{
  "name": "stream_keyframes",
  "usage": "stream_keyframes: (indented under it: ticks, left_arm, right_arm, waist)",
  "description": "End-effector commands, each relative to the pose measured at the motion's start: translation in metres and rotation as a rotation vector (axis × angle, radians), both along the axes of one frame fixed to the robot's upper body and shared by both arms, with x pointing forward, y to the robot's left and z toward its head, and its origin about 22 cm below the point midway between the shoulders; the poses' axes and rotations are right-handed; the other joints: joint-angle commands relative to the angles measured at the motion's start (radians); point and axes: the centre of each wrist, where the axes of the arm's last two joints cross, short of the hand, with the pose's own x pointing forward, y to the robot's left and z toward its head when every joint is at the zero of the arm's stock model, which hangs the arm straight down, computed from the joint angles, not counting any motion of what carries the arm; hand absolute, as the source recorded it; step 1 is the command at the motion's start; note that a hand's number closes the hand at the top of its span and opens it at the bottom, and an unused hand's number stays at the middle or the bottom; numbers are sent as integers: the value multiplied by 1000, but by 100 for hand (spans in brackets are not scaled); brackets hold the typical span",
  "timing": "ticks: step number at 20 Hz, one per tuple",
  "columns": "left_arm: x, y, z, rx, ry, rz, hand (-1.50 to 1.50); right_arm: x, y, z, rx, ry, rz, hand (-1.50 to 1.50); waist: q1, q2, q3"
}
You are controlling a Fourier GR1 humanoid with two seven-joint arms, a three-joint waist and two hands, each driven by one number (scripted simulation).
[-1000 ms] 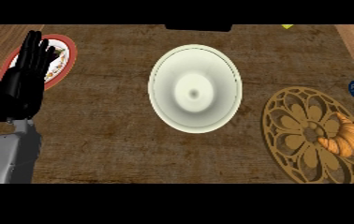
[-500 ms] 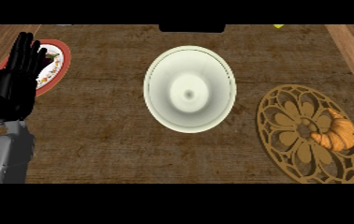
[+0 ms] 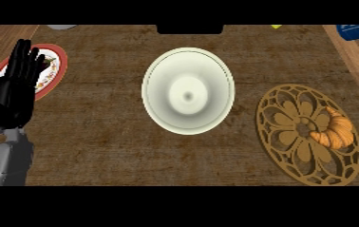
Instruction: Pick the can from the placemat and place it in the bowl
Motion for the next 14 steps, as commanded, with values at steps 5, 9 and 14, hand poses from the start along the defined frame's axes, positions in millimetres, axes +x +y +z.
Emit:
stream_keyframes:
  ticks: [5, 9, 14]
  left_arm:
    - [-8, 18, 13, -7, 8, 18, 0]
    - [-12, -6, -1, -8, -5, -7, 0]
    - [-10, 1, -9, 7, 6, 16, 0]
  right_arm:
    - [13, 92, 34, 19, 104, 166, 150]
    - [17, 154, 32, -37, 163, 196, 150]
    - [7, 202, -1, -43, 210, 211, 150]
  waist:
    - [-4, -4, 0]
    - [1, -1, 1]
    - [0, 4, 1]
